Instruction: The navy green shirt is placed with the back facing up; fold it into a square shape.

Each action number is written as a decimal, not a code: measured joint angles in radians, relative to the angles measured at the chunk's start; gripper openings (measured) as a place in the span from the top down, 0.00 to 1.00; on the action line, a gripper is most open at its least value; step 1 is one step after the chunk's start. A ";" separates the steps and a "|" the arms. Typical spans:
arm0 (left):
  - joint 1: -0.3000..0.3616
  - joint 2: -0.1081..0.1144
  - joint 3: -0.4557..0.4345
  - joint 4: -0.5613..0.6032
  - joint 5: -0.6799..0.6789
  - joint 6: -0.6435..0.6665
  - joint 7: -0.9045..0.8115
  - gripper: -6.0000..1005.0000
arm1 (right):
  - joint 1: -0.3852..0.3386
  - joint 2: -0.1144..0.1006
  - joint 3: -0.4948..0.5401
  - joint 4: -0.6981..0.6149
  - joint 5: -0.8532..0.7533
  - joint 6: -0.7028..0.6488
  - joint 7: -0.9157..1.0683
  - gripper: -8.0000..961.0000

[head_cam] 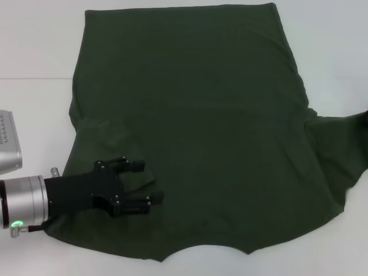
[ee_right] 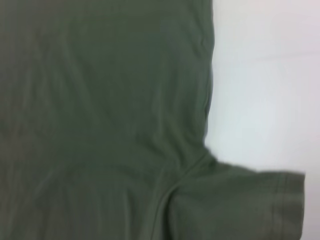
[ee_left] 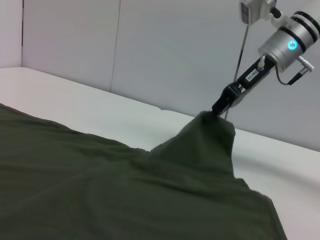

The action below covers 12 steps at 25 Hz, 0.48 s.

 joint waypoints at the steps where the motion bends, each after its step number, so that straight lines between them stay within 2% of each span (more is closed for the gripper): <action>1: 0.000 0.000 0.000 0.000 0.000 0.000 0.000 0.12 | 0.000 0.000 0.001 -0.009 0.001 -0.002 -0.001 0.98; 6: 0.000 0.001 0.000 -0.001 0.000 0.000 -0.003 0.12 | 0.015 0.000 0.000 -0.029 0.003 -0.018 -0.012 0.98; 12: 0.002 0.001 0.000 -0.002 0.000 -0.001 -0.013 0.12 | 0.057 0.015 -0.028 -0.016 0.002 -0.025 -0.022 0.98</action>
